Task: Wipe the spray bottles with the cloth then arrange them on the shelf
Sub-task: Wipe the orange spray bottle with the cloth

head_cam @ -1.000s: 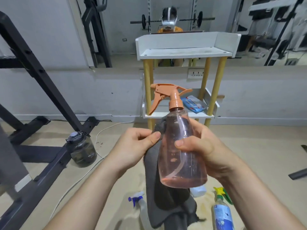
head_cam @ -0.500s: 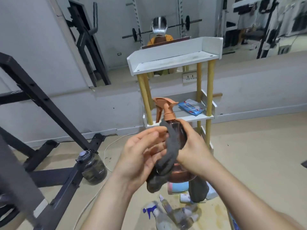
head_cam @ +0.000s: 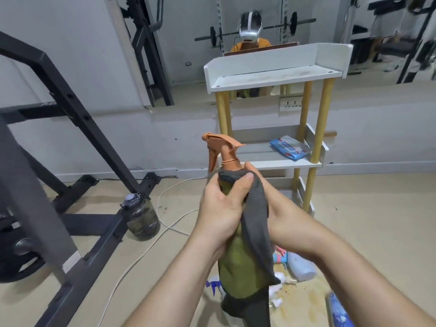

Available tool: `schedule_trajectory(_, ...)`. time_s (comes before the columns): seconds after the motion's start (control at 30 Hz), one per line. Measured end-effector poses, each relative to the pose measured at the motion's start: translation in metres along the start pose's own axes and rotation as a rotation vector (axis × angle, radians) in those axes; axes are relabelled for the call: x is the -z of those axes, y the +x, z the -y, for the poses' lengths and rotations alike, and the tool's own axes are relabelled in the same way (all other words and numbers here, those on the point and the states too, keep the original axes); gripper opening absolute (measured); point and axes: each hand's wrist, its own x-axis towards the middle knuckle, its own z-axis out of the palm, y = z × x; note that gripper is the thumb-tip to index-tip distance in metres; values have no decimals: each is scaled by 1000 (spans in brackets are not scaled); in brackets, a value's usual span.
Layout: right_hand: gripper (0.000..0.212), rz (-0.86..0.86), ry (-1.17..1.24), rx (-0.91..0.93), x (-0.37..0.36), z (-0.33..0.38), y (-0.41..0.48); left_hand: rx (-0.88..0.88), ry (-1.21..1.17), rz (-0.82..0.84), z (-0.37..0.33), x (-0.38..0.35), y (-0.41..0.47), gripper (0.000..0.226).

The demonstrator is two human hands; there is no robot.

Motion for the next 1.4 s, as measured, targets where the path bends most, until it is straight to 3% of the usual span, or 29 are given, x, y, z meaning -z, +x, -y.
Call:
schedule_trajectory(0.07, 98, 144, 286, -43, 15, 6, -8, 38, -74, -35, -8, 6, 6, 23)
schedule_trajectory(0.17, 103, 262, 212, -117, 10, 6, -13, 26, -41, -123, -11, 14, 16, 42)
schedule_trajectory(0.27, 95, 3, -40, -99, -28, -5, -1, 89, -35, -229, -8, 13, 21, 58)
schedule_trajectory(0.33, 88, -177, -109, -35, -43, -15, 3, 51, -16, -199, -5, 14, 23, 55)
schedule_trajectory(0.43, 79, -255, 36, -37, -37, -18, 7, 0, 7, 46, 0, 14, 21, 35)
schedule_trajectory(0.5, 77, -271, 32, -11, -28, -16, 9, -9, 118, 186, 7, 14, 20, 36)
schedule_trajectory(0.53, 75, -270, -34, -4, -27, -14, 9, -4, 129, 175, 11, 14, 20, 38)
schedule_trajectory(0.63, 74, -227, -196, 3, -29, -16, 5, 86, -40, -67, 9, 22, 24, 15)
schedule_trajectory(0.77, 70, -94, -114, -34, -26, -14, 4, 56, 116, -158, 9, 32, 30, 34)
schedule_trajectory(0.93, 63, -187, 87, -90, -35, -18, 2, 94, 274, -238, -5, 27, 24, 60)
schedule_trajectory(1.0, 59, -210, 301, -128, -39, -17, 2, 56, 299, -176, -8, 29, 21, 53)
schedule_trajectory(1.07, 58, -226, 532, -188, -40, -16, 4, -14, 322, 44, -2, 26, 18, 46)
schedule_trajectory(1.13, 79, -242, 582, -250, -38, -20, 5, -3, 427, 247, 7, 26, 19, 41)
schedule_trajectory(1.2, 101, -198, 555, -283, -37, -21, 4, -3, 443, 266, 9, 32, 22, 54)
schedule_trajectory(1.3, 76, -8, 618, -311, -28, -6, 2, -30, 553, 87, 6, 35, 20, 53)
schedule_trajectory(1.4, 44, 116, 428, -417, -11, 7, 0, -46, 812, 31, 3, 27, 5, 54)
